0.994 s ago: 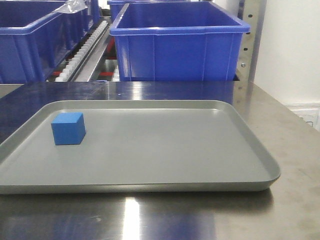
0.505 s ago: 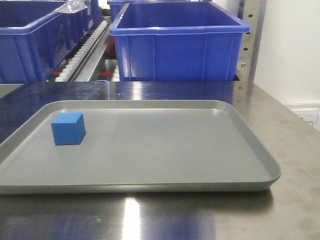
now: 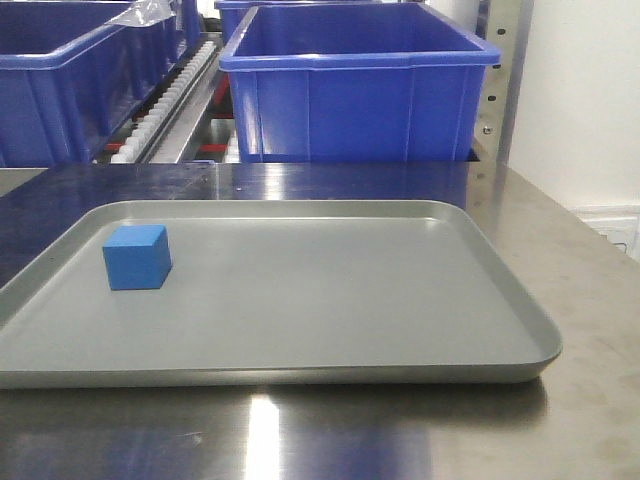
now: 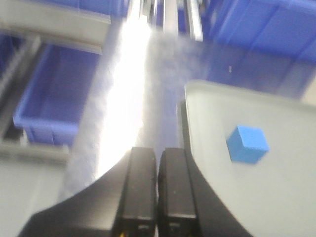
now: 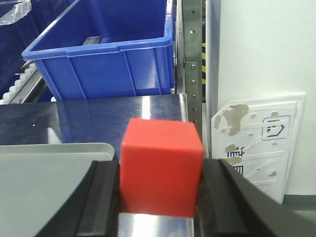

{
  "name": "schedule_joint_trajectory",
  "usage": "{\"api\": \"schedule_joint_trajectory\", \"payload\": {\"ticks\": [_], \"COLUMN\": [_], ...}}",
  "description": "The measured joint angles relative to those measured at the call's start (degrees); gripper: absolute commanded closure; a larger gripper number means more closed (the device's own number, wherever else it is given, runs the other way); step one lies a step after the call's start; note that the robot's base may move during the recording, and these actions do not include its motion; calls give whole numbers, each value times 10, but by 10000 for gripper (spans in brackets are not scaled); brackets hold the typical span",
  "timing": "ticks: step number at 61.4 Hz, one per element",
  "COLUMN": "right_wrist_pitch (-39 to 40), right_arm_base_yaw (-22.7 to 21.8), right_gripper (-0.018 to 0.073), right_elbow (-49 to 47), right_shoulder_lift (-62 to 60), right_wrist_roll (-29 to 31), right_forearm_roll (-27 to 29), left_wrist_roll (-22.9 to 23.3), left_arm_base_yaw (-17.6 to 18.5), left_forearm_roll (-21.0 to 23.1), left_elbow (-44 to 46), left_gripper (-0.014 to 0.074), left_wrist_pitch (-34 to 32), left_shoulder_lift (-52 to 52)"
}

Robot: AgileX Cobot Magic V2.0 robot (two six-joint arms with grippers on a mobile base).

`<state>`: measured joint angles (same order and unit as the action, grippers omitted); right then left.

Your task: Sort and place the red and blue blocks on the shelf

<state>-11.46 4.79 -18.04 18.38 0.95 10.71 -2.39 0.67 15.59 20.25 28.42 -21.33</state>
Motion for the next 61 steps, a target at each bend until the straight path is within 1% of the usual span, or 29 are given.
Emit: {"api": "schedule_joint_trajectory", "payload": {"ticks": [10,22,27,30,34,48,61], "right_wrist_pitch": [0,0,-1,-1,-1,-1,-1], "right_arm_base_yaw": [0,0,0,0,0,0,0], "right_gripper": [468,468,468,468,468,468,468], "right_elbow": [0,0,0,0,0,0,0], "right_shoulder_lift": [0,0,0,0,0,0,0], "right_wrist_roll": [0,0,0,0,0,0,0], "right_forearm_roll": [0,0,0,0,0,0,0], "left_wrist_roll": [0,0,0,0,0,0,0], "left_arm_base_yaw": [0,0,7,18,41,138,184], "left_forearm_roll": [26,30,30,30,30,29,29], "left_elbow": [47,97,118,127,140,185,241], "left_gripper": [472,472,472,472,472,472,472], "left_wrist_pitch": [34,73,79,79,80,81,89], "left_shoulder_lift": [-94,-196,-230,-242,-261,-338,-418]}}
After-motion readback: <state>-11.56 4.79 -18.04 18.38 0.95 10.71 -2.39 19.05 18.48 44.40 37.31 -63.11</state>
